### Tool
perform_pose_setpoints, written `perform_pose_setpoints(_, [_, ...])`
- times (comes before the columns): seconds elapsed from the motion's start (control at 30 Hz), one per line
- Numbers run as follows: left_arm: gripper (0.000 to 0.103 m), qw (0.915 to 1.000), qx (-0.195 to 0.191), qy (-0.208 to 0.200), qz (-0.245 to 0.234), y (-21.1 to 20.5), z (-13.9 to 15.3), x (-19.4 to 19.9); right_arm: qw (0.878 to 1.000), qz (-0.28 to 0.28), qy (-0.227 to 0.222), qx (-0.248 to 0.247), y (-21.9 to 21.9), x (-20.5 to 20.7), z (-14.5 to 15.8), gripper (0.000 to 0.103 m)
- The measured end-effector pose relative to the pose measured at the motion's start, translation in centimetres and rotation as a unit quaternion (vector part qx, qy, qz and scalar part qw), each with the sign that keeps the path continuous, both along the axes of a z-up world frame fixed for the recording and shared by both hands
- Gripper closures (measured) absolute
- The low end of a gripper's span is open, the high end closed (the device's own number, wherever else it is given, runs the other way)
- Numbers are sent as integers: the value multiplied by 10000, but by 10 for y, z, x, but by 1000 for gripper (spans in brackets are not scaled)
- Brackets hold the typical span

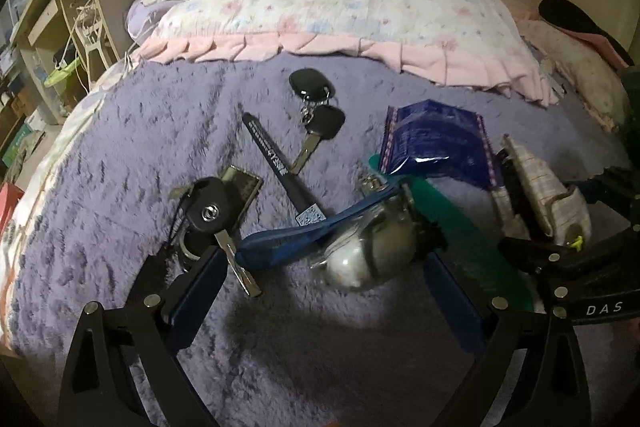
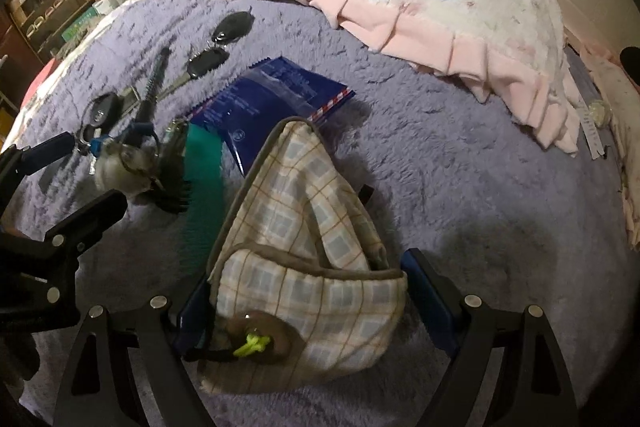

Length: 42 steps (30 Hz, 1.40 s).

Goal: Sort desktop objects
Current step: 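Grasp the plaid cloth pouch with the right gripper, then lift the plaid pouch with the right gripper and turn toward the white paper bag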

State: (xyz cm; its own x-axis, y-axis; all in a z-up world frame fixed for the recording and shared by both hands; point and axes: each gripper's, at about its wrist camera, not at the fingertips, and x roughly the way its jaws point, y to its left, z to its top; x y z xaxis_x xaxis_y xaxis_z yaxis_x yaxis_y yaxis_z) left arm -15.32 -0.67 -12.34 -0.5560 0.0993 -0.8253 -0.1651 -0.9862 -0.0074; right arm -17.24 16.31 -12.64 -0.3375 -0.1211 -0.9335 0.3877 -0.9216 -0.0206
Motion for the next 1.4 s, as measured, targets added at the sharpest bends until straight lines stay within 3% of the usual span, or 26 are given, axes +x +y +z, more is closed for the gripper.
perform_pose_setpoints(0.27, [9,9995,-129,89,-267,4,-12,-6,10000,-45,-31,30,-3,-3,-12,18])
perform_pose_setpoints(0.43, [9,9992,-139,79,-360,3,-12,-9,9999,95,46,-3,-6,3,-9,43])
perform_pose_setpoints(0.7, [10,9989,33,111,-465,-2,-9,-9,9997,189,163,-3,-4,5,-3,47])
perform_pose_setpoints(0.93, [28,9983,95,215,-536,-4,-4,-6,9997,27,77,-222,4,-2,4,47])
perform_pose_setpoints(1.2, [51,9947,-545,228,-841,18,-6,4,9987,-124,59,-481,16,-4,12,47])
perform_pose_setpoints(1.3, [53,9934,-807,213,-790,24,-5,7,9985,-99,102,-529,17,-2,15,47])
perform_pose_setpoints(1.4, [54,9941,-799,197,-705,23,-2,7,9986,-73,149,-512,14,-2,18,47])
